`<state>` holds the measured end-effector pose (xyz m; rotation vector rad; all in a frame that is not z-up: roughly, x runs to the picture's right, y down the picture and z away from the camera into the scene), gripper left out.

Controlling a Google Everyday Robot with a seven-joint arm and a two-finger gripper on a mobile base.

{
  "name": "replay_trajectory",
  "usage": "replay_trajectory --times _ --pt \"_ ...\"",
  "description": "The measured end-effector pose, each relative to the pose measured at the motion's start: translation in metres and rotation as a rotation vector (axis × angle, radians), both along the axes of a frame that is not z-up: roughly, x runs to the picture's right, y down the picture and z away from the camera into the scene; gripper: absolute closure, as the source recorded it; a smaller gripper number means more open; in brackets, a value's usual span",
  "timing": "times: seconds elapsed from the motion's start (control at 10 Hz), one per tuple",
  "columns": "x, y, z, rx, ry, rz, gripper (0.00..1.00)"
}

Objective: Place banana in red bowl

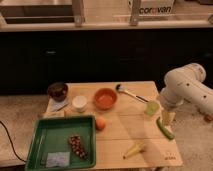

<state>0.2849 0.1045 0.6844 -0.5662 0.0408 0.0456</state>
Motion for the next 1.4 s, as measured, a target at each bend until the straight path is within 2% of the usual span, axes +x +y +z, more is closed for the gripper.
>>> replay_trajectory --times 0.4,0.6,0.9,1.2,1.4 --pt "-0.003 0.005 0.0 -0.003 -0.006 -0.006 0.2" --pt "-0.013 0.024 -0.006 -0.013 -0.027 -0.026 0.2" --pt "-0.021 0.034 -0.003 -0.024 -0.048 -0.049 0.2" --pt "-0.037 0.062 -0.005 -0.04 -0.078 -0.073 0.2" --pt "-0.042 0.069 -0.004 -0.046 -0.086 -0.074 0.2"
